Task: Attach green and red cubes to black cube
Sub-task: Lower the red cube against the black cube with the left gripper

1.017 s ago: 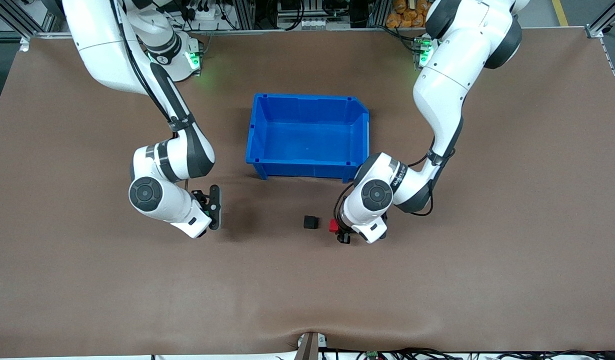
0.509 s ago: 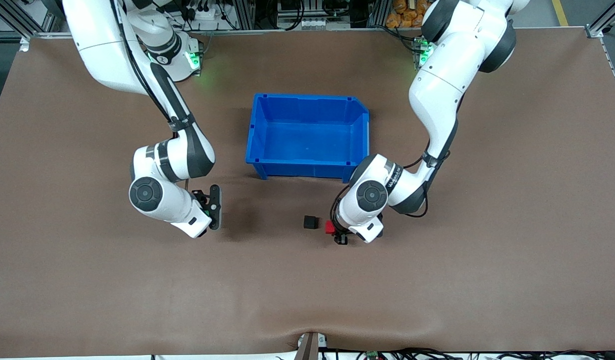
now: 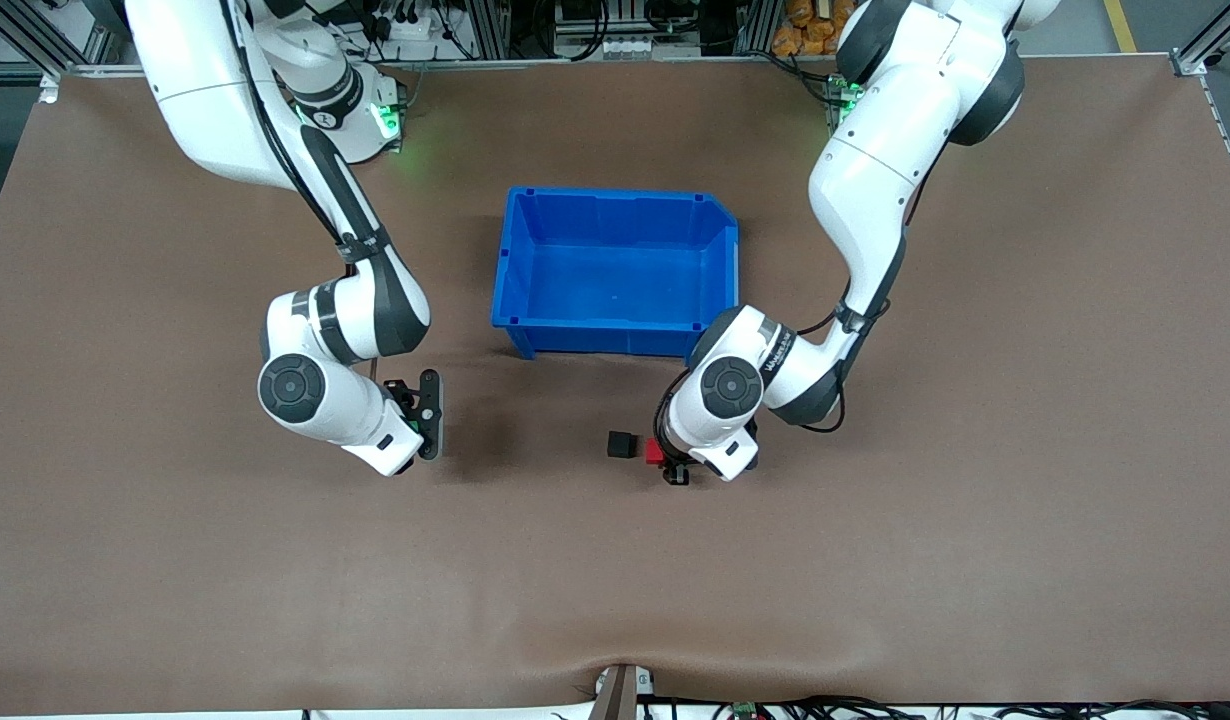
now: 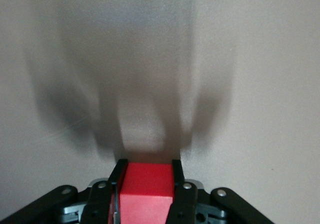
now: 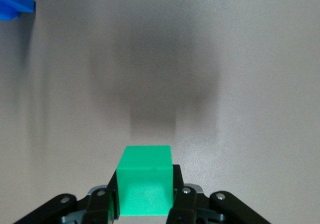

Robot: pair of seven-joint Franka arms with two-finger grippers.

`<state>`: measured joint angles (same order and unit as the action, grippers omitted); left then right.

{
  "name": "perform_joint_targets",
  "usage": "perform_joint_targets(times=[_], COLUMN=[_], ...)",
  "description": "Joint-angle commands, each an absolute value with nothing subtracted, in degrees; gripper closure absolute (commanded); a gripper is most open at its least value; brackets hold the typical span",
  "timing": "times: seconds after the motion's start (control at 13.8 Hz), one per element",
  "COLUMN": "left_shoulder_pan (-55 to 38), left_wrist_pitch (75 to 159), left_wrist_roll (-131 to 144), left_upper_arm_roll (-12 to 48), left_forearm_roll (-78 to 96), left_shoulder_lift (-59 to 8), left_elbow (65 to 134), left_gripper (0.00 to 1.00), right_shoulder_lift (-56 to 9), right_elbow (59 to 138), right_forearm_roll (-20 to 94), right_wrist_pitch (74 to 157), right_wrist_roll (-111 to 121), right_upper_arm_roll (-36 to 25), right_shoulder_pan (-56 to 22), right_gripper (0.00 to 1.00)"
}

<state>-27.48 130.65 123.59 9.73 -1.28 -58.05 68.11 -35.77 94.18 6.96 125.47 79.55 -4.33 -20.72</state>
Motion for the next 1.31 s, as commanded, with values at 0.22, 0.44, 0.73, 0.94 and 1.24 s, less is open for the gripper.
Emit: perform_joint_targets(times=[0.22,0.44,0.73,0.94,1.24], left_shoulder_pan=[-30.14,-30.32,-31.11,-31.73,-31.82], left_wrist_pitch=[130.34,131.65,132.88,133.51,132.46], left_wrist_roll=[126.39,126.39,126.39,126.39,126.30], left_upper_arm_roll=[8.26,8.26,8.26,8.09,8.09], left_forearm_roll=[-0.79,-0.79,-0.79,-0.79,-0.97], left_shoulder_lift=[-59.77,-59.85,-60.29,-60.47,-59.59], left_elbow=[66.36,66.36,66.36,66.53,67.06], left_gripper=[1.00,1.00,1.00,1.00,0.67], right_shoulder_lift=[-34.72,-34.63,-34.63,-34.63,-34.80], right_elbow=[95.10,95.10,95.10,95.10,93.70], right_forearm_roll=[7.73,7.73,7.73,7.73,7.82], right_wrist_pitch=[125.16,125.07,125.07,125.07,125.33], right_wrist_roll=[79.10,79.10,79.19,79.10,74.03], right_upper_arm_roll=[-4.48,-4.48,-4.48,-4.48,-4.57], right_shoulder_pan=[-21.01,-21.01,-21.01,-21.01,-24.59], right_gripper=[1.00,1.00,1.00,1.00,1.00])
